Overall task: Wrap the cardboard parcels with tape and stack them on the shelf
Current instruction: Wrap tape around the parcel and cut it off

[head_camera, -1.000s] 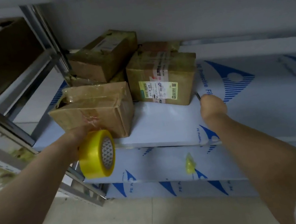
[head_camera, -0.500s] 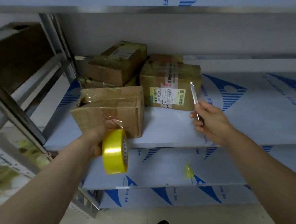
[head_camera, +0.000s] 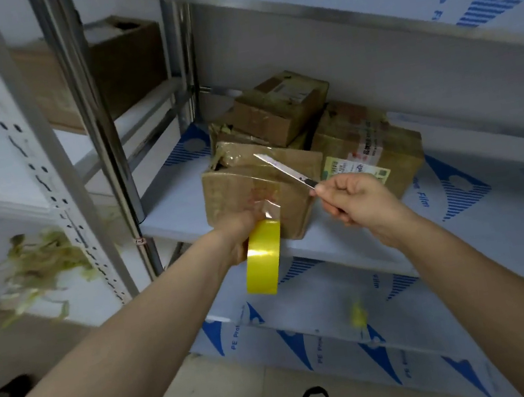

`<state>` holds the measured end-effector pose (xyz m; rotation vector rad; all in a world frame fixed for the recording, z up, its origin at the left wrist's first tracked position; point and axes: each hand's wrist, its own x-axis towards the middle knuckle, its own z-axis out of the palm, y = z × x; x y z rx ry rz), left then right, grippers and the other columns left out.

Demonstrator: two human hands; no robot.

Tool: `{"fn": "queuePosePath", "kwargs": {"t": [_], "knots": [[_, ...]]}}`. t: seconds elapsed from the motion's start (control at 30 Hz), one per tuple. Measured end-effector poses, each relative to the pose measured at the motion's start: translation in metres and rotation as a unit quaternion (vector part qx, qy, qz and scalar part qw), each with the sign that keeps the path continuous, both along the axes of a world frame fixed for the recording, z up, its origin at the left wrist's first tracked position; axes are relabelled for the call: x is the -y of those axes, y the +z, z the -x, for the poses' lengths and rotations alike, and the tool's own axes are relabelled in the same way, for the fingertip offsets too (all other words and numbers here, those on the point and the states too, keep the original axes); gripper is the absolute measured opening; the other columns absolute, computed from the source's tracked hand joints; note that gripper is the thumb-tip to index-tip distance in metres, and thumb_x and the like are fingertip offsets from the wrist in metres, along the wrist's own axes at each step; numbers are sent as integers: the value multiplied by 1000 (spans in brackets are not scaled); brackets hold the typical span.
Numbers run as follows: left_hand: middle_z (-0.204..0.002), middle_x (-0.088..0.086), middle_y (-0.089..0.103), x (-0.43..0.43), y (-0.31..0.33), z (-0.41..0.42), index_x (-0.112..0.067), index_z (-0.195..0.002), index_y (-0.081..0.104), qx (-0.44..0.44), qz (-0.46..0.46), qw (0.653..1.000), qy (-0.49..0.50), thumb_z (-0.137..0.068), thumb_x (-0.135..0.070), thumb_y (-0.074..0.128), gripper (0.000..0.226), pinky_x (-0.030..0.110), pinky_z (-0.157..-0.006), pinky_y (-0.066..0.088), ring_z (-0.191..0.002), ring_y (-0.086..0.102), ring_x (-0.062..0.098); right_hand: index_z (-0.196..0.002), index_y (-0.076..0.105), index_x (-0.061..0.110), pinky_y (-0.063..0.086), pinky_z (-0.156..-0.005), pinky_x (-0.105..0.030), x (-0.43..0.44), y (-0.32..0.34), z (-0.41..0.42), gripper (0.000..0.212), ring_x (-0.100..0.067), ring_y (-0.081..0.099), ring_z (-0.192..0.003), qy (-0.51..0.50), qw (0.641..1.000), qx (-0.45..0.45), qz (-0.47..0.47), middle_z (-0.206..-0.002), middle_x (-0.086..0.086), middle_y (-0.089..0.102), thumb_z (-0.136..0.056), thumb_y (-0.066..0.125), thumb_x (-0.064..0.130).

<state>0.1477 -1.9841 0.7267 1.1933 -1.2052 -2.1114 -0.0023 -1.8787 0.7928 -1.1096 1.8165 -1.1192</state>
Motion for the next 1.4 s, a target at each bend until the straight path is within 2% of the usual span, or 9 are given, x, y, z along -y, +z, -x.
{"fn": "queuePosePath", "kwargs": {"t": [0.13, 0.27, 0.53, 0.7, 0.87, 1.0, 1.1, 1.33, 1.4], "knots": [[-73, 5, 58, 1, -1, 0, -18, -77, 65, 6, 2, 1000, 1, -95, -15, 56, 20, 27, -59, 48, -61, 55, 17, -82, 68, 24, 49, -66, -28, 6, 7, 5, 12, -4, 58, -64, 28, 964, -265, -20, -60, 11, 62, -88, 65, 34], [-71, 5, 58, 2, 0, -1, -17, -83, 57, 22, -3, 1000, 10, -96, -16, 55, 13, 21, -48, 49, -58, 55, 16, -122, 64, 33, 44, -63, -25, 8, 16, 5, 28, -13, 60, -89, 110, 849, -517, -2, -104, 5, 70, -95, 55, 31], [-65, 6, 59, 1, 3, -4, -15, -81, 56, 31, -5, 999, 8, -95, -15, 55, 15, 20, -44, 48, -53, 56, 16, -126, 59, 28, 52, -77, -34, 17, 7, -6, 32, -24, 58, -106, 155, 759, -631, -28, -115, -1, 63, -101, 38, 29], [-69, 6, 63, 2, 4, -2, -15, -84, 58, 22, 10, 1000, 12, -94, -16, 57, 10, 22, -48, 51, -56, 59, 18, -122, 57, 22, 40, -62, -29, 23, -3, -13, 30, -25, 59, -95, 183, 697, -690, -67, -104, -1, 60, -95, 45, 19], [-71, 7, 60, 4, 5, -1, -17, -81, 54, 27, 15, 999, 13, -95, -18, 57, 14, 22, -43, 50, -59, 57, 19, -101, 71, 35, 47, -65, -28, 8, 1, 25, 24, -16, 59, -83, 117, 808, -569, -98, -85, 9, 66, -90, 52, 26], [-70, 6, 65, 6, 3, 0, -18, -85, 54, 35, 10, 999, 12, -94, -20, 58, 11, 27, -52, 54, -59, 62, 19, -73, 72, 19, 37, -51, -24, -33, -13, 88, 21, -9, 47, -53, -48, 987, -131, -80, -61, 4, 59, -88, 59, 12], [-81, 9, 62, 8, 1, 2, -19, -88, 52, 45, 4, 999, 14, -95, -21, 56, 9, 33, -63, 53, -68, 61, 22, -87, 71, 4, 34, -47, -21, -55, -45, 129, 18, -11, 41, -52, -211, 973, 87, -24, -70, -5, 54, -90, 53, 7], [-107, 19, 65, 7, 3, 6, -13, -119, 53, 70, 24, 997, 8, -93, -22, 60, 28, 44, -78, 54, -84, 63, 31, -119, 65, 3, 41, -99, -31, -31, -118, 133, 34, -30, 56, -114, -246, 960, -73, -113, -125, -15, 62, -89, 66, 17], [-116, 21, 63, 7, 4, 7, -12, -125, 52, 80, 29, 996, 6, -92, -22, 61, 35, 47, -84, 54, -95, 64, 35, -124, 65, 15, 42, -98, -38, -21, -112, 126, 38, -36, 52, -118, -226, 925, -246, -183, -127, -16, 60, -92, 60, 35]]}}
